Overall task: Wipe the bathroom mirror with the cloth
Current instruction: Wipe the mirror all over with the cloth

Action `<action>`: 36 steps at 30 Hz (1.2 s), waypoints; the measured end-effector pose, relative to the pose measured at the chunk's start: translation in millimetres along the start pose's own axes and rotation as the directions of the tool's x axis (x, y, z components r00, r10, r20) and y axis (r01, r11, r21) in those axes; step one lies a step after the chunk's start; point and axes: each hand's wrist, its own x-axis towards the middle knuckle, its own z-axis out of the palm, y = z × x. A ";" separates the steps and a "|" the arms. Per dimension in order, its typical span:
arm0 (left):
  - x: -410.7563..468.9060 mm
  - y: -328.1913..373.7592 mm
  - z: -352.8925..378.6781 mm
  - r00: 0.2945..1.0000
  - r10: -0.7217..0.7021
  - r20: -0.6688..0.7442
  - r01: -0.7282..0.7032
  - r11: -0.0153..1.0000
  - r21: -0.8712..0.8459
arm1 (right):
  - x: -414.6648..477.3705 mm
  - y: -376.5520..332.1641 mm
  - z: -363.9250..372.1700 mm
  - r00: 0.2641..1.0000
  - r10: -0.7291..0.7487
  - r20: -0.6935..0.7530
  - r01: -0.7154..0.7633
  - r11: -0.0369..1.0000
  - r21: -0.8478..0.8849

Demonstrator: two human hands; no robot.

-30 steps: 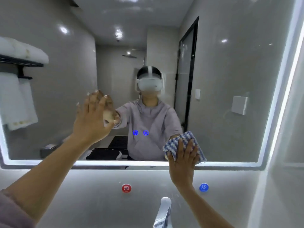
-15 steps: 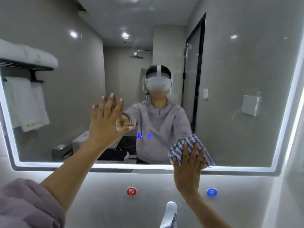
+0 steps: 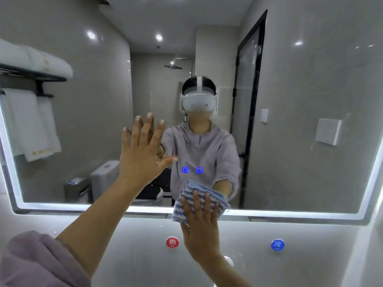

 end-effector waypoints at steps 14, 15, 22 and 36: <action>-0.2 -1.1 3.2 1.000 0.007 -0.015 -0.007 1.000 -0.002 | 10.1 6.2 -9.3 0.953 -0.298 0.057 0.302 0.945 -0.121; -0.2 -1.1 3.4 1.000 0.006 -0.015 -0.006 1.000 -0.005 | 8.3 16.6 -11.0 0.956 -0.290 0.049 0.294 0.947 -0.133; -0.3 0.5 1.7 1.000 0.001 -0.020 -0.002 1.000 -0.021 | -13.8 107.8 -30.9 0.982 -0.178 -0.057 0.164 0.966 -0.200; -0.1 4.7 -4.8 0.999 -0.014 0.039 0.016 0.999 -0.031 | -3.9 66.9 -30.0 0.995 -0.086 -0.046 0.081 0.992 -0.099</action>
